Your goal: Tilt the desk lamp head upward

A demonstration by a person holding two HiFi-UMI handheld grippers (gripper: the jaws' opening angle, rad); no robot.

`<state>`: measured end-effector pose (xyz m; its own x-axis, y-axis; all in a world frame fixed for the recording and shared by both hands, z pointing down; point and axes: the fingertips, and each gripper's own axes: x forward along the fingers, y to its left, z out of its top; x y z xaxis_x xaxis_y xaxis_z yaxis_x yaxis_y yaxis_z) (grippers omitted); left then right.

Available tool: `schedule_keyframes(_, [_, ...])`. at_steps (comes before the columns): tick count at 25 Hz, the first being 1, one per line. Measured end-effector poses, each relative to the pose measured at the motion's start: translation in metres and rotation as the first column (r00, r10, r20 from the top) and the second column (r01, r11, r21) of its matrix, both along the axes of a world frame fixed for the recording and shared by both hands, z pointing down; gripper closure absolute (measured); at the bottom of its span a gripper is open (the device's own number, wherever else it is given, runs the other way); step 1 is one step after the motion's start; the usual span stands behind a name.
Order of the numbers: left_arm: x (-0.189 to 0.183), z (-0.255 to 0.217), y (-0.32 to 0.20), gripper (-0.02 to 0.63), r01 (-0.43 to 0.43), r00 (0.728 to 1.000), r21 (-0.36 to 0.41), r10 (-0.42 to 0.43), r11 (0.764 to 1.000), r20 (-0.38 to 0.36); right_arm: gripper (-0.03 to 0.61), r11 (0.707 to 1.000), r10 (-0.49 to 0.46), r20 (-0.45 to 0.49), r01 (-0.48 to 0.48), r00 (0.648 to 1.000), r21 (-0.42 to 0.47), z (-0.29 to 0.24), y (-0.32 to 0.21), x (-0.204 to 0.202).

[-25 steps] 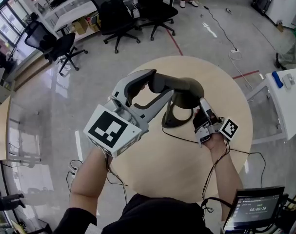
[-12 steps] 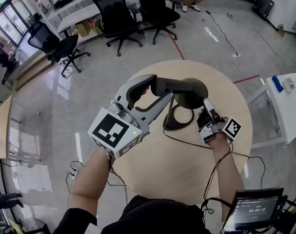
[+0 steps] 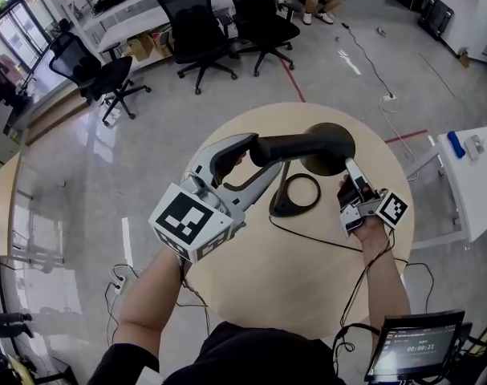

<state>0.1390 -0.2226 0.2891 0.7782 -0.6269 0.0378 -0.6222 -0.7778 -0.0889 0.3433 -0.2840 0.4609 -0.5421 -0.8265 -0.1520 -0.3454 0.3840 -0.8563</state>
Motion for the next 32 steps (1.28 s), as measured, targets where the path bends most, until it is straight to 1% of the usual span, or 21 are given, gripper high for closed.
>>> schedule_keyframes(6, [-0.005, 0.013, 0.002, 0.393, 0.004, 1.0, -0.022, -0.004, 1.0, -0.016, 0.428, 0.999, -0.001, -0.1, 0.006, 0.995, 0.048, -0.013, -0.002, 0.008])
schedule_keyframes(12, [-0.004, 0.023, 0.004, 0.394, 0.003, 1.0, -0.048, -0.004, 0.999, -0.02, 0.433, 0.995, 0.024, -0.171, -0.008, 0.985, 0.099, -0.035, -0.004, 0.022])
schedule_keyframes(15, [-0.01, 0.03, 0.002, 0.396, 0.002, 1.0, -0.071, -0.004, 0.997, -0.029, 0.434, 0.991, 0.03, -0.212, -0.002, 0.977, 0.132, -0.048, -0.007, 0.022])
schedule_keyframes(20, [-0.019, 0.023, 0.009, 0.394, -0.003, 1.0, -0.05, 0.002, 0.999, -0.03, 0.436, 0.99, 0.025, -0.242, 0.009, 0.97, 0.14, -0.052, -0.006, 0.019])
schedule_keyframes(23, [-0.018, 0.005, 0.008, 0.394, -0.018, 0.999, -0.041, 0.016, 0.999, -0.05, 0.437, 0.991, 0.045, -0.233, -0.014, 0.972, 0.132, -0.048, -0.007, 0.025])
schedule_keyframes(24, [-0.017, 0.0, 0.007, 0.394, -0.025, 0.999, -0.039, 0.023, 0.999, -0.043, 0.437, 0.991, 0.047, -0.228, -0.018, 0.973, 0.129, -0.046, -0.008, 0.026])
schedule_keyframes(26, [-0.011, -0.003, 0.003, 0.394, -0.041, 0.999, -0.043, 0.042, 0.998, 0.011, 0.439, 0.992, 0.047, -0.221, -0.019, 0.974, 0.126, -0.045, -0.008, 0.027])
schedule_keyframes(28, [-0.006, 0.0, -0.003, 0.394, -0.064, 0.993, -0.074, 0.07, 0.995, 0.091, 0.439, 0.991, 0.044, -0.226, -0.014, 0.973, 0.133, -0.046, -0.009, 0.026])
schedule_keyframes(30, [0.001, 0.01, -0.007, 0.394, -0.086, 0.978, -0.131, 0.108, 0.988, 0.176, 0.439, 0.991, 0.04, -0.228, -0.009, 0.973, 0.137, -0.046, -0.01, 0.027])
schedule_keyframes(32, [0.005, 0.02, -0.01, 0.394, -0.09, 0.961, -0.169, 0.13, 0.982, 0.243, 0.439, 0.991, 0.038, -0.226, -0.008, 0.973, 0.132, -0.045, -0.01, 0.028])
